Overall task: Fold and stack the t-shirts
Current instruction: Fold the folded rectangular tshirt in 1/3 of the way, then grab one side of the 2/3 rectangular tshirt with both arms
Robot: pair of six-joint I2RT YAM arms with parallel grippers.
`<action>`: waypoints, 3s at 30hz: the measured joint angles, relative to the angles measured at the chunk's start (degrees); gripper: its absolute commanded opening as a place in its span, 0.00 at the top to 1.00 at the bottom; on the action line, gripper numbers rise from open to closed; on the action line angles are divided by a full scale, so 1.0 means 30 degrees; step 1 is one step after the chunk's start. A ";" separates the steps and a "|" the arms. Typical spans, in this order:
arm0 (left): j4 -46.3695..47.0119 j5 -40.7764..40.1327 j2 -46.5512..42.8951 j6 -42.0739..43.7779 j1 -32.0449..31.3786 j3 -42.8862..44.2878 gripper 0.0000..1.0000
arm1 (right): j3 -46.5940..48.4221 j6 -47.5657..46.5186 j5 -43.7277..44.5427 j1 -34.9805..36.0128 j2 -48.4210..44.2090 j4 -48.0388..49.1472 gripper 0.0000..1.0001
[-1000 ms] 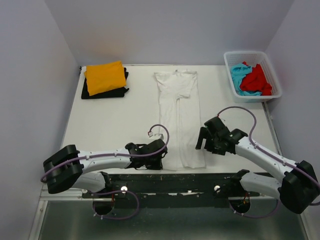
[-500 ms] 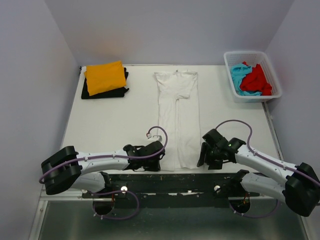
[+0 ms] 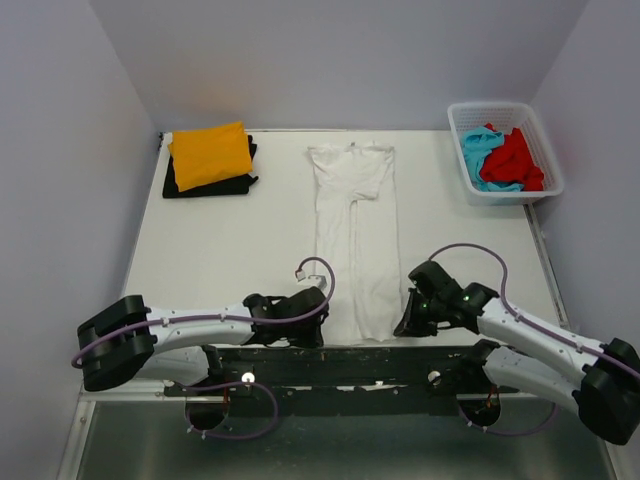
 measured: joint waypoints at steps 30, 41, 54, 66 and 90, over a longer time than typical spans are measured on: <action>-0.0823 0.0423 0.5938 0.6149 1.0091 1.1978 1.00 | 0.8123 -0.1836 1.0950 -0.2113 0.7067 0.8021 0.99; -0.1428 0.1676 0.9894 0.8174 1.2371 1.6480 1.00 | 1.1191 -0.3985 1.0040 -0.4597 1.1650 1.0921 0.99; -0.3016 0.3599 1.5351 0.9850 1.3828 2.1864 0.85 | 1.3376 -0.4699 0.9362 -0.5676 1.5271 1.2335 0.98; -0.4758 0.4218 1.6699 1.0273 1.4345 2.4341 0.02 | 1.5562 -0.4947 0.9136 -0.6331 1.7034 1.1948 0.06; 0.0998 0.5209 0.4881 0.6280 1.3653 0.6462 0.01 | 2.1755 -0.6200 -0.0284 -0.5770 2.3890 1.4702 0.00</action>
